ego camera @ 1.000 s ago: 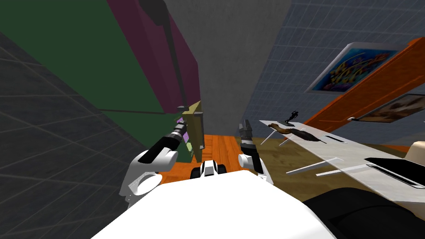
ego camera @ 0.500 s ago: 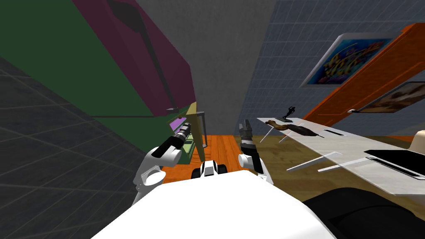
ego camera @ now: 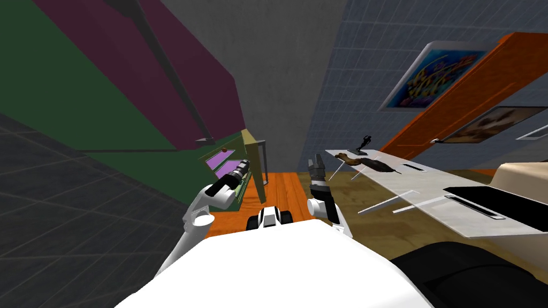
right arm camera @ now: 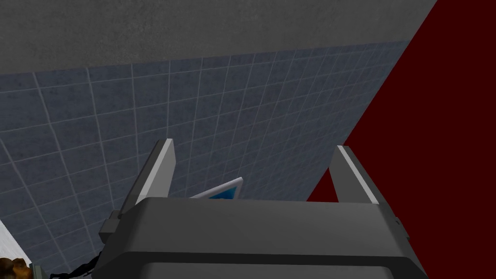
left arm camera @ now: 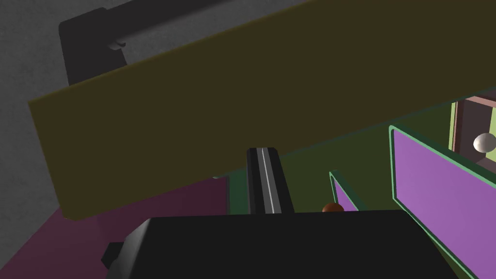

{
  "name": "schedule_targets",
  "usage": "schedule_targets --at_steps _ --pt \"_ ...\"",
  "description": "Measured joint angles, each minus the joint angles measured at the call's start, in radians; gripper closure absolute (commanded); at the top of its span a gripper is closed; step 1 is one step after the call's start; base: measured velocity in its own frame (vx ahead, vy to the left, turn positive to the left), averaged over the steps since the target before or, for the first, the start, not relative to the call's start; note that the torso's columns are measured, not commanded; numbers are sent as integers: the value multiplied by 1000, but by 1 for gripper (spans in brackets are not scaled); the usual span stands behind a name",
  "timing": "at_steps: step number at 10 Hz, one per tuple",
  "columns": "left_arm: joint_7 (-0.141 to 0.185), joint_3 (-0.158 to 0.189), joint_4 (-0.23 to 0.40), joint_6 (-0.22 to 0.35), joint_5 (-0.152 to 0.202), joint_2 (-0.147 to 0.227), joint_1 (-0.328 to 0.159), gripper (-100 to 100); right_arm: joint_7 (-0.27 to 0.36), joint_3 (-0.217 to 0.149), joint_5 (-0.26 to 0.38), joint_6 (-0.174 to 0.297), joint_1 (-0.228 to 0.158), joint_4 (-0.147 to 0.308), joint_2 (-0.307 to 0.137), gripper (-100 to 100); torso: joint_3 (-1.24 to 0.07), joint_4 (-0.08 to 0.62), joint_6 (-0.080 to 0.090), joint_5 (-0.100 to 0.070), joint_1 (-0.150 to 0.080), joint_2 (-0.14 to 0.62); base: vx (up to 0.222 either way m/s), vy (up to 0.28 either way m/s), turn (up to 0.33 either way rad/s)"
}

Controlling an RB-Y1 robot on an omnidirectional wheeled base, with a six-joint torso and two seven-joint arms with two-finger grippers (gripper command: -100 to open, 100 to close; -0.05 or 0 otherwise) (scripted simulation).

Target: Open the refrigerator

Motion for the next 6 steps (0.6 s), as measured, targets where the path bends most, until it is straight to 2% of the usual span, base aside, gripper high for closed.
schedule_targets --at_steps 1,2,3,4,5,6 --pt "2 6 31 11 15 7 -9 100 0 0 0 0 0 0 0 0 2 2 1 -1 -4 3 12 32 2" --pt "2 5 50 20 14 4 -9 100 0 0 0 0 0 0 0 0 4 4 1 -3 -10 7 -52 -158 -181" --pt "-8 -8 74 2 41 33 -34 100 0 0 0 0 0 0 0 0 6 5 3 -7 -25 11 -66 -287 -142" --pt "-17 -17 112 -30 73 64 -68 100 0 1 0 0 0 0 1 0 7 5 2 -9 -29 11 -53 -223 -12" --pt "-21 -20 143 -57 102 92 -80 100 0 1 0 0 0 0 1 0 5 5 1 -7 -18 9 -28 -105 17" --pt "-22 -23 173 -72 129 102 -81 100 0 0 0 0 0 0 0 0 4 4 1 -3 -6 6 0 -15 1"
